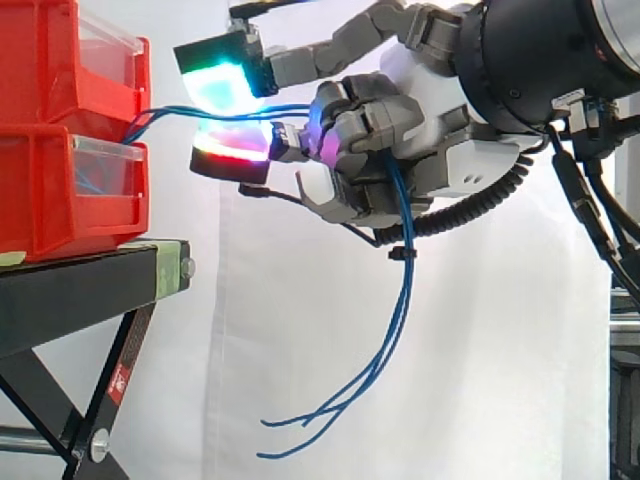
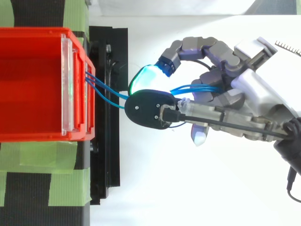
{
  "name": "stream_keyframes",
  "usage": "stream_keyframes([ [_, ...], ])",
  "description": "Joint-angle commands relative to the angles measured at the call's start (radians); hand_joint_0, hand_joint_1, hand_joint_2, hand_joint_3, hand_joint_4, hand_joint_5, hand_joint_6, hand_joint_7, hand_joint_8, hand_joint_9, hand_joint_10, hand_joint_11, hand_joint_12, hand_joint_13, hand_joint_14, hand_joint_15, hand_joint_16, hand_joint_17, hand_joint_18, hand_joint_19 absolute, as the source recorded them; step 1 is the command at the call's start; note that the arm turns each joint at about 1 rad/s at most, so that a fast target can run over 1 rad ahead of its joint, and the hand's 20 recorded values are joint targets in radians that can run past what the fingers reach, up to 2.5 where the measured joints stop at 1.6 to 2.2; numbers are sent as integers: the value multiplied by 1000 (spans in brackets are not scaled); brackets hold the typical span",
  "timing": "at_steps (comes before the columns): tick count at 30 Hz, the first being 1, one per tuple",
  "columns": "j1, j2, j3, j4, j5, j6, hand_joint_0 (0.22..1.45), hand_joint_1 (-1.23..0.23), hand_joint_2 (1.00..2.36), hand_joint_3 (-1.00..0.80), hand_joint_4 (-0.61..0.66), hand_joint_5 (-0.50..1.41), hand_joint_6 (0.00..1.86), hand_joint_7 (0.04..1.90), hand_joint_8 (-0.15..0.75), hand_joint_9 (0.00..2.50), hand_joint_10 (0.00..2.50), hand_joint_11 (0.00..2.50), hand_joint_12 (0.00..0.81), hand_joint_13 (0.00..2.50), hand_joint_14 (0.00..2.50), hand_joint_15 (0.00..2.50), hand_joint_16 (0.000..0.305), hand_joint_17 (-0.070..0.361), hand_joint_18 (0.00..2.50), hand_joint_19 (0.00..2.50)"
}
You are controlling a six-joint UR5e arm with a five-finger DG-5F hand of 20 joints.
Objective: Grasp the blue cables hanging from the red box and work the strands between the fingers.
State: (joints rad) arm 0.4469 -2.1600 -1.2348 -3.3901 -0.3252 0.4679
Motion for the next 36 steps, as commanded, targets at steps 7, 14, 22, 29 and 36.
stream_keyframes([
  [7,-1,-1,-2,0,-2,0,1102,-564,1014,33,219,171,770,1167,524,1955,2500,2500,623,1986,2500,1614,246,185,2500,585],
  [14,-1,0,0,0,-2,-2,1189,-566,1016,157,148,516,292,1448,524,1955,2500,2500,623,1986,2500,1614,246,185,2500,585],
  [22,-1,-1,0,0,-2,-3,834,-574,1369,48,234,622,8,1438,524,1955,2500,2500,623,1986,2500,1614,246,185,2500,585],
  [29,-1,-1,0,0,-2,-3,1149,-584,1016,230,183,530,264,1461,524,1955,2500,2500,623,1986,2500,1614,246,185,2500,585],
  [36,1,0,0,0,0,-3,870,-616,1012,-188,275,472,1,1474,524,1955,2500,2500,623,1986,2500,1614,246,185,2500,585],
])
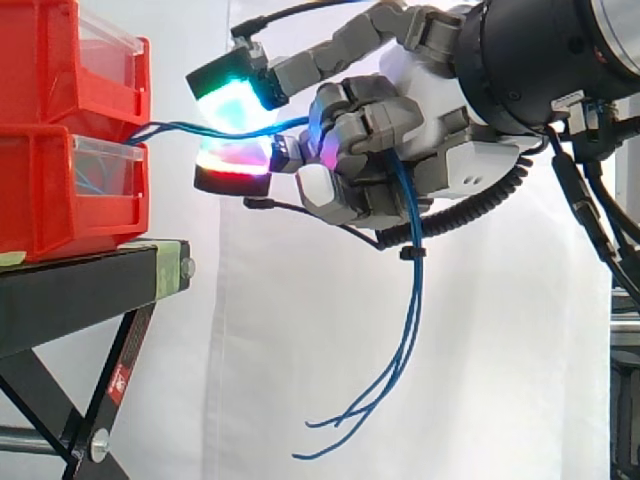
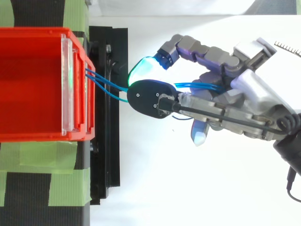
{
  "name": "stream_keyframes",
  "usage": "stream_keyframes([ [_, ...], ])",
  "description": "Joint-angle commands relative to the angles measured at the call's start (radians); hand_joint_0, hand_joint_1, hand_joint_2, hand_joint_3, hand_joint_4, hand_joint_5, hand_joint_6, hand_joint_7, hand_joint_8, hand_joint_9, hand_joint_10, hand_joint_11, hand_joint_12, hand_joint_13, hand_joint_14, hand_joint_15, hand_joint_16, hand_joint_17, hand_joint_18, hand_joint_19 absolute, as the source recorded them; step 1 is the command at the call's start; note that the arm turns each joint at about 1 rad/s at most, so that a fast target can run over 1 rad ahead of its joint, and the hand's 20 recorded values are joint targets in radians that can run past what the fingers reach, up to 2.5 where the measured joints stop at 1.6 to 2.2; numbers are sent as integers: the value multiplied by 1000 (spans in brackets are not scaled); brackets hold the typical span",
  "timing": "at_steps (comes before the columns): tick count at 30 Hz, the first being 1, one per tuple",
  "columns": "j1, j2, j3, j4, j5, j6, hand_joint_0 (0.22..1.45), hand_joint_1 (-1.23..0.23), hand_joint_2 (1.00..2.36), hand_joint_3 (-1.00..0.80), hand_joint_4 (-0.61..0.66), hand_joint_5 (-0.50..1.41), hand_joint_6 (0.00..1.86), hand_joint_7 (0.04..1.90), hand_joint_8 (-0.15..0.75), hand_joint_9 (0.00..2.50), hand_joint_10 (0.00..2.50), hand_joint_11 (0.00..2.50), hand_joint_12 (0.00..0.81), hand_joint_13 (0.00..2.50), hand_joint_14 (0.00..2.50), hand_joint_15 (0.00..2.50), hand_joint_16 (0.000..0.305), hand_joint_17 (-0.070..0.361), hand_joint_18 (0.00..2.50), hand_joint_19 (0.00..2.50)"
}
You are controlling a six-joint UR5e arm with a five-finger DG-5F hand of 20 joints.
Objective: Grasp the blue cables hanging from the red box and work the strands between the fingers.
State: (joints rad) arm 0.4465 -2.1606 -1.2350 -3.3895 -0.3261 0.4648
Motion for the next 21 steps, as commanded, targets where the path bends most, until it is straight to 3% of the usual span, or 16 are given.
stream_keyframes([
  [1,1,-1,0,-1,1,0,883,-611,1014,-146,280,464,0,1488,524,1955,2500,2500,623,1986,2500,1614,246,185,2500,585],
  [9,11,-1,-1,6,-1,2,865,-648,1019,-204,281,328,207,1400,524,1955,2500,2500,623,1986,2500,1614,246,185,2500,585],
  [16,21,1,0,22,-5,2,869,-682,1018,-210,259,134,711,1213,524,1955,2500,2500,623,1986,2500,1614,246,185,2500,585],
  [21,34,1,0,41,-7,8,946,-695,1015,22,243,18,1040,1109,524,1955,2500,2500,623,1986,2500,1614,246,185,2500,585],
])
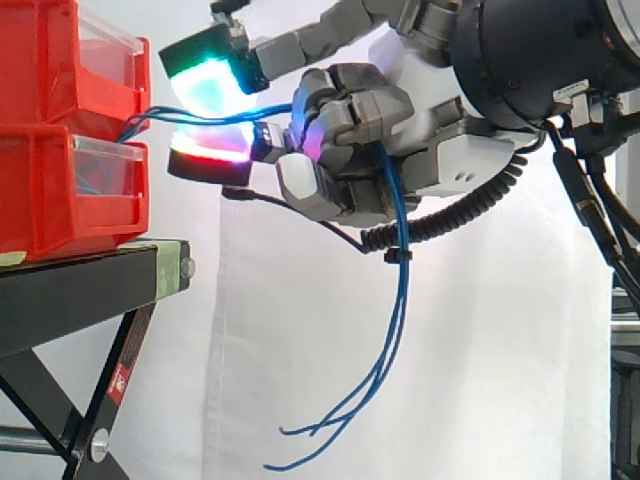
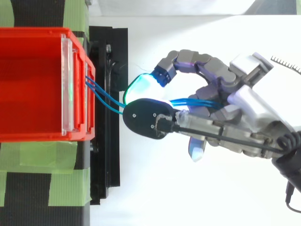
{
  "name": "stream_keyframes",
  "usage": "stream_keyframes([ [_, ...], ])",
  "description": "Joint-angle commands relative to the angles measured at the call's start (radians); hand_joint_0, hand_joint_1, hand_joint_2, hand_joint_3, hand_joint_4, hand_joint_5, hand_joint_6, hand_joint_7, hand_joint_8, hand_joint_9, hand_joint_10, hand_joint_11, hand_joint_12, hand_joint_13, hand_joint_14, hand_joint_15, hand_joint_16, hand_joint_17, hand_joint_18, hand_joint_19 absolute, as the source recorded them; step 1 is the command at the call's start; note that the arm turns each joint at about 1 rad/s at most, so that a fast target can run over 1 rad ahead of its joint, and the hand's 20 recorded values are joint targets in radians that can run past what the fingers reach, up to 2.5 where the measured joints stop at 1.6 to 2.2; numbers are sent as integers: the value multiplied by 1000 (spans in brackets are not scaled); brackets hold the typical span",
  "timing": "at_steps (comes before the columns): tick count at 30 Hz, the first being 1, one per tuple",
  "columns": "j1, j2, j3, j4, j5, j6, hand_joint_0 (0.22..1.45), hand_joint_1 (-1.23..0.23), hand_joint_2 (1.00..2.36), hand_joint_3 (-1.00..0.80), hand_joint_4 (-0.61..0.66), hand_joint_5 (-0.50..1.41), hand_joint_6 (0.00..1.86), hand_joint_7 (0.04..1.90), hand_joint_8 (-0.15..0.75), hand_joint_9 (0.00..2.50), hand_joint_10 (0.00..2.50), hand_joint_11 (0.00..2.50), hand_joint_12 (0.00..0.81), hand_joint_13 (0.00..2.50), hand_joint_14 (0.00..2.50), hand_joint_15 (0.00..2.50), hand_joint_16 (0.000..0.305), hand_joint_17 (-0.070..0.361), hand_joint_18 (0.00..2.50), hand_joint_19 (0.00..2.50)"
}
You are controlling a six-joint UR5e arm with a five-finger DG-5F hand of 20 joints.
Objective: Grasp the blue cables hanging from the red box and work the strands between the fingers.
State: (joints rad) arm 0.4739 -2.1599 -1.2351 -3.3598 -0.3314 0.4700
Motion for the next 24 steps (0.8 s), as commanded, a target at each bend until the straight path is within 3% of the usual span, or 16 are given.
stream_keyframes([
  [1,6,0,-1,17,-2,4,982,-669,1009,128,244,-42,1192,1063,524,1955,2500,2500,623,1986,2500,1614,246,185,2500,585],
  [3,6,0,0,23,-3,6,1003,-644,1005,188,246,-60,1272,1024,524,1955,2500,2500,623,1986,2500,1614,246,185,2500,585],
  [4,8,0,0,26,-3,6,883,-575,1271,27,265,-41,1273,1017,524,1955,2500,2500,623,1986,2500,1614,246,185,2500,585],
  [6,8,0,0,36,-6,7,820,-522,1250,-141,270,78,1009,1103,524,1955,2500,2500,623,1986,2500,1614,246,185,2500,585],
  [7,8,0,0,40,-9,7,875,-512,1062,-105,273,215,699,1231,524,1955,2500,2500,623,1986,2500,1614,246,185,2500,585],
  [8,8,0,-1,43,-11,7,939,-499,1004,-50,280,327,414,1347,524,1955,2500,2500,623,1986,2500,1614,246,185,2500,585],
  [9,11,0,0,45,-12,7,942,-499,1005,-50,286,347,363,1365,524,1955,2500,2500,623,1986,2500,1614,246,185,2500,585],
  [10,11,0,0,45,-12,7,1045,-538,1013,43,270,426,108,1469,524,1955,2500,2500,623,1986,2500,1614,246,185,2500,585],
  [12,11,0,0,45,-12,7,1088,-542,1014,69,240,495,1,1489,524,1955,2500,2500,623,1986,2500,1614,246,185,2500,585],
  [15,11,0,0,46,-12,10,1137,-553,1017,100,205,559,4,1496,524,1955,2500,2500,623,1986,2500,1614,246,185,2500,585],
  [18,12,0,0,46,-12,13,1004,-606,1010,75,215,547,6,1458,524,1955,2500,2500,623,1986,2500,1614,246,185,2500,585],
  [19,12,0,0,46,-12,13,891,-626,1014,-87,265,501,3,1452,524,1955,2500,2500,623,1986,2500,1614,246,185,2500,585],
  [21,12,0,0,46,-12,13,880,-649,1018,-230,266,439,22,1489,524,1955,2500,2500,623,1986,2500,1614,246,185,2500,585],
  [22,12,0,0,48,-12,13,970,-653,1021,-76,242,323,259,1375,524,1955,2500,2500,623,1986,2500,1614,246,185,2500,585],
  [23,12,0,0,49,-12,13,1085,-673,1014,221,210,183,708,1226,524,1955,2500,2500,623,1986,2500,1614,246,185,2500,585],
  [24,12,-1,0,49,-12,13,1110,-661,1011,264,203,157,816,1173,524,1955,2500,2500,623,1986,2500,1614,246,185,2500,585],
])
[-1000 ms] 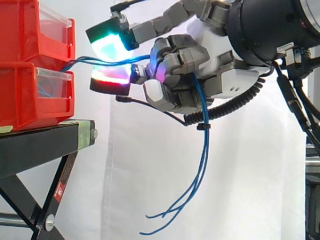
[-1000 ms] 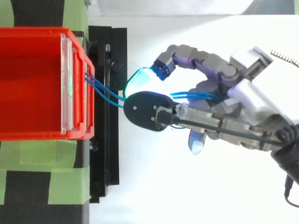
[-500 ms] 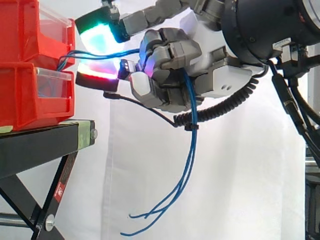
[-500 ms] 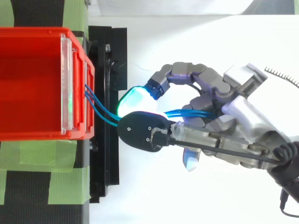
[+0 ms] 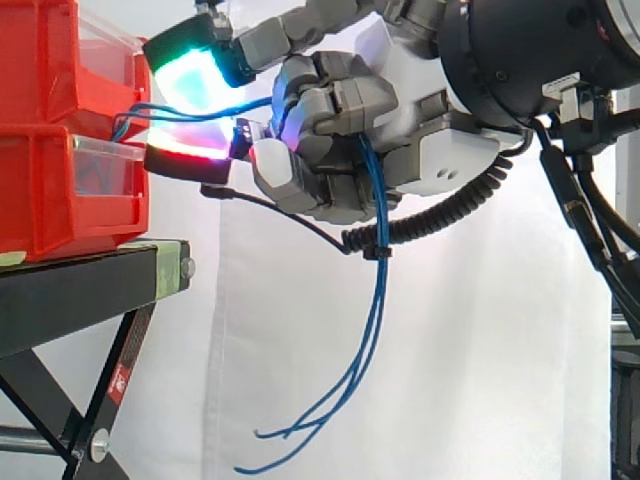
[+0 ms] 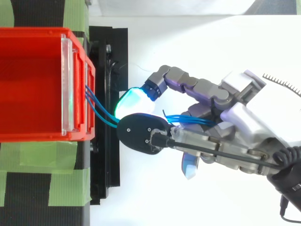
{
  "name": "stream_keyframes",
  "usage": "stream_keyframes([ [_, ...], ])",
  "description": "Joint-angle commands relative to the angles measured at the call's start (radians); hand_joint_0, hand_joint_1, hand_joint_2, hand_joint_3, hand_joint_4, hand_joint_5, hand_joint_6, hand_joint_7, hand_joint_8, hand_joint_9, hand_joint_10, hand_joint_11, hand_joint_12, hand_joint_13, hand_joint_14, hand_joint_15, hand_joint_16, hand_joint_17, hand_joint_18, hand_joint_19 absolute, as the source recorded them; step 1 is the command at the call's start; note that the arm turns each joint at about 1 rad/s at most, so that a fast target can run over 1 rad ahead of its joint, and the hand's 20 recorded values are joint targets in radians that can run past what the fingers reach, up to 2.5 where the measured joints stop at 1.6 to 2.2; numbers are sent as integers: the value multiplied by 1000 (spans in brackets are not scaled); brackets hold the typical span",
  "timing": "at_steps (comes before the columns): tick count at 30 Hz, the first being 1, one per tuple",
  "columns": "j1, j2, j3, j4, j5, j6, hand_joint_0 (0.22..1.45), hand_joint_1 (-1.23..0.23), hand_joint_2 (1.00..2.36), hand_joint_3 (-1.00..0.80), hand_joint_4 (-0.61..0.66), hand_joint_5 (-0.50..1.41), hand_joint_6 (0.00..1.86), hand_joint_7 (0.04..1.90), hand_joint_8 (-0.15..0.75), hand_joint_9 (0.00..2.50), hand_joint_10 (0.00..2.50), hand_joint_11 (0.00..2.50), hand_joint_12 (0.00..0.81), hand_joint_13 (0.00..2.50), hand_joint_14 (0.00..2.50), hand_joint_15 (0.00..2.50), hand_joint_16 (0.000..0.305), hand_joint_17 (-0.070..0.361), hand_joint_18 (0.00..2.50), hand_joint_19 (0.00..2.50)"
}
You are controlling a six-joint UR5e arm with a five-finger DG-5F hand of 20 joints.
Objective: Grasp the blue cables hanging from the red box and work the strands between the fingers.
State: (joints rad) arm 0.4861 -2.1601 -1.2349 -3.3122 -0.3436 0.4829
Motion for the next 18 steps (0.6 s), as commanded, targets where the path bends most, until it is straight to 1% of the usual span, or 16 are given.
stream_keyframes([
  [1,0,-1,0,3,0,0,1138,-633,1011,311,186,127,968,1136,524,1955,2500,2500,623,1986,2500,1614,246,185,2500,585],
  [3,0,0,0,3,0,0,1094,-639,1002,241,186,120,1030,1141,524,1955,2500,2500,623,1986,2500,1614,246,185,2500,585],
  [4,0,0,-2,3,0,0,910,-673,1145,81,269,116,984,1125,524,1955,2500,2500,623,1986,2500,1614,246,185,2500,585],
  [5,0,0,0,3,0,0,827,-647,1010,-196,275,113,897,1136,524,1955,2500,2500,623,1986,2500,1614,246,185,2500,585],
  [6,2,0,0,5,0,0,797,-623,1014,-324,273,126,806,1187,524,1955,2500,2500,623,1986,2500,1614,246,185,2500,585],
  [7,2,0,0,8,0,-3,825,-570,1018,-473,254,167,551,1281,524,1955,2500,2500,623,1986,2500,1614,246,185,2500,585],
  [8,2,-1,0,11,0,-4,941,-504,1020,-377,245,281,138,1379,524,1955,2500,2500,623,1986,2500,1614,246,185,2500,585],
  [9,2,0,0,13,0,-4,965,-508,1022,-294,246,288,115,1373,524,1955,2500,2500,623,1986,2500,1614,246,185,2500,585],
  [10,2,-1,0,16,0,-4,1041,-541,1022,-113,250,308,0,1364,524,1955,2500,2500,623,1986,2500,1614,246,185,2500,585],
  [11,2,0,0,17,0,-4,1094,-552,1021,9,256,309,3,1331,524,1955,2500,2500,623,1986,2500,1614,246,185,2500,585],
  [12,2,0,0,19,0,-4,1103,-553,1021,20,260,316,2,1335,524,1955,2500,2500,623,1986,2500,1614,246,185,2500,585],
  [13,2,0,0,19,0,-4,1120,-554,1021,-4,255,335,3,1335,524,1955,2500,2500,623,1986,2500,1614,246,185,2500,585],
  [14,2,-1,0,19,0,-4,1108,-545,1023,-216,258,342,3,1340,524,1955,2500,2500,623,1986,2500,1614,246,185,2500,585],
  [15,2,-1,0,19,0,-4,1087,-546,1023,-245,265,342,3,1340,524,1955,2500,2500,623,1986,2500,1614,246,185,2500,585],
  [16,2,0,0,19,0,-6,938,-573,1021,-400,261,303,5,1321,524,1955,2500,2500,623,1986,2500,1614,246,185,2500,585],
  [18,2,0,0,19,0,-6,854,-569,1018,-563,265,266,8,1304,524,1955,2500,2500,623,1986,2500,1614,246,185,2500,585],
])
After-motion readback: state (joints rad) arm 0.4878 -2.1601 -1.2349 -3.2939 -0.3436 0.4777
